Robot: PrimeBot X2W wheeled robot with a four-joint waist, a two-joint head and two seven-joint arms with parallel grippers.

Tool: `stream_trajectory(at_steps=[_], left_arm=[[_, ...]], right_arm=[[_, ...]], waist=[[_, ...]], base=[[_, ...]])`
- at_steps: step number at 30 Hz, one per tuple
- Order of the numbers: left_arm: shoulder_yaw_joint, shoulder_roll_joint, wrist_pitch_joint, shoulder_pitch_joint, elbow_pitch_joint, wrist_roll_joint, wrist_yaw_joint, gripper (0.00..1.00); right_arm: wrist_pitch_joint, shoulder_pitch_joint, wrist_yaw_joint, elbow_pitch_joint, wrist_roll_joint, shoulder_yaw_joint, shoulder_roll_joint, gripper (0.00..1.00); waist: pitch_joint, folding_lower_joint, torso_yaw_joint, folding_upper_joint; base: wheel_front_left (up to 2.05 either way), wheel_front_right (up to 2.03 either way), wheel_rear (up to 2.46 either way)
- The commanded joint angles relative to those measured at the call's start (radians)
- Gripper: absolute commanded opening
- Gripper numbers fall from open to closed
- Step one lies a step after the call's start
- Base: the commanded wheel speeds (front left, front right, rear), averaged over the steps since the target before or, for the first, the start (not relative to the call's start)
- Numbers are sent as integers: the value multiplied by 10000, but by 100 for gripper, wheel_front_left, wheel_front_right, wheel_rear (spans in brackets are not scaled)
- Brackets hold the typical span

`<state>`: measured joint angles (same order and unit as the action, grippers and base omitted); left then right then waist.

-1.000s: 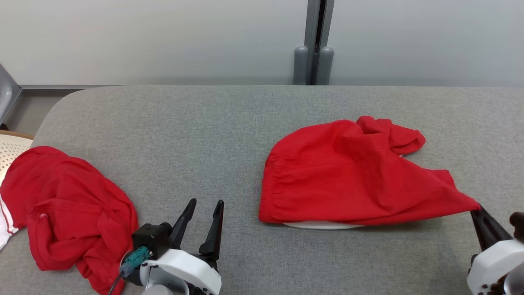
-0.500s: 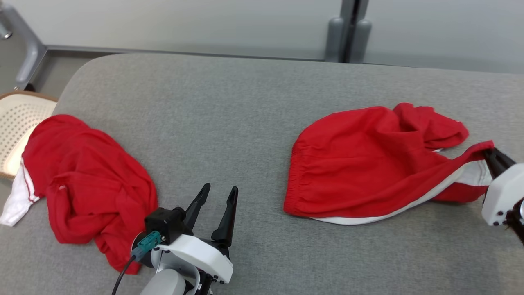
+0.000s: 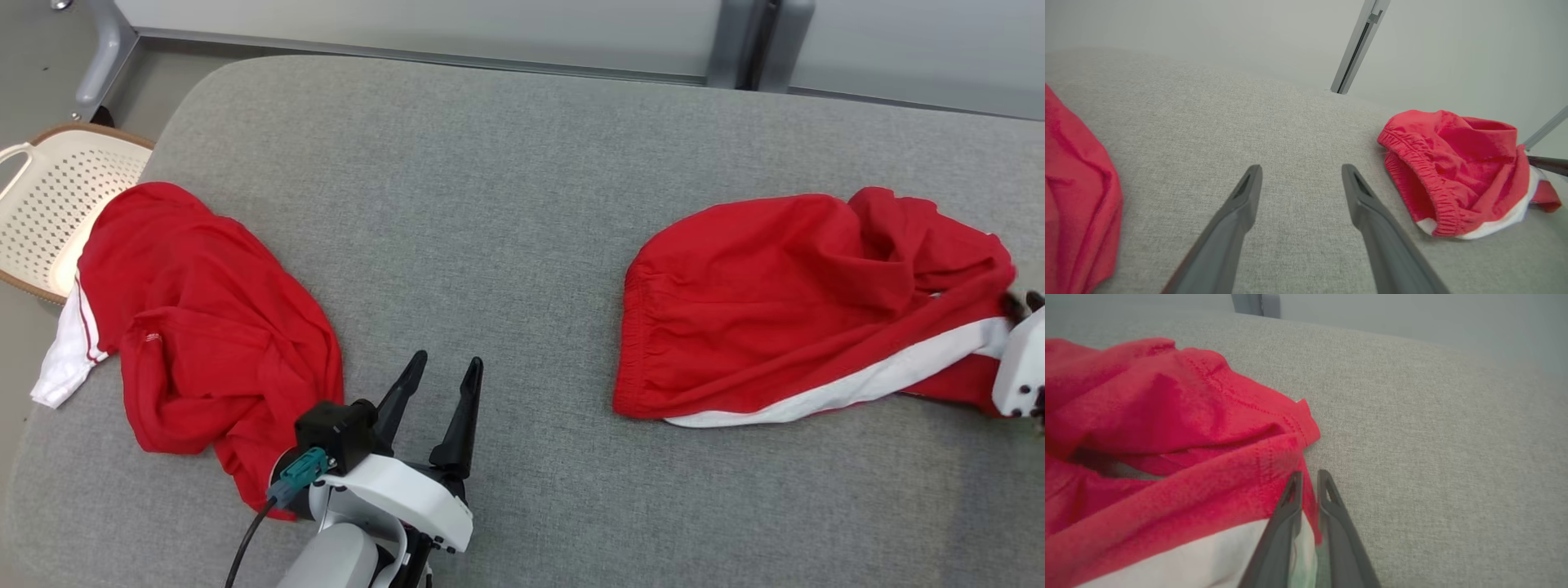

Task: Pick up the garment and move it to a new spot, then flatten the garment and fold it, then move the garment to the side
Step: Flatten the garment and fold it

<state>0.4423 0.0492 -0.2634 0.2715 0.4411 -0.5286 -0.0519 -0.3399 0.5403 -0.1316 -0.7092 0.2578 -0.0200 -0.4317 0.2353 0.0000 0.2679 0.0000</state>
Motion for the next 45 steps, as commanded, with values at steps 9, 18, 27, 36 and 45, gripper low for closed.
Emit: stream_trajectory(at_steps=[9,18,27,36,45], left_arm=[[-190,32,-19,144,41,215,31,100],[-533,32,-19,-213,-53,316,-127,100],[-761,32,-19,-635,-195,88,-320,100],[-615,33,-19,-653,-43,22,-568,100],[938,77,-19,-49,1451,1194,-778,100]], right_arm=[[1776,221,17,-1316,75,-229,319,100],[3679,-826,17,-397,1108,-183,747,100],[5383,-3290,11,1919,2199,-680,1428,100],[5809,-4057,9,2834,1946,-700,1822,100],[5827,-3762,9,2814,1458,-142,1981,100]], waist=[[-354,0,-608,0],[-929,0,-1475,0],[-1370,0,-2093,0],[-1296,0,-2371,0],[-989,0,-2498,0]], base=[[0,0,0],[0,0,0],[0,0,0],[0,0,0],[0,0,0]])
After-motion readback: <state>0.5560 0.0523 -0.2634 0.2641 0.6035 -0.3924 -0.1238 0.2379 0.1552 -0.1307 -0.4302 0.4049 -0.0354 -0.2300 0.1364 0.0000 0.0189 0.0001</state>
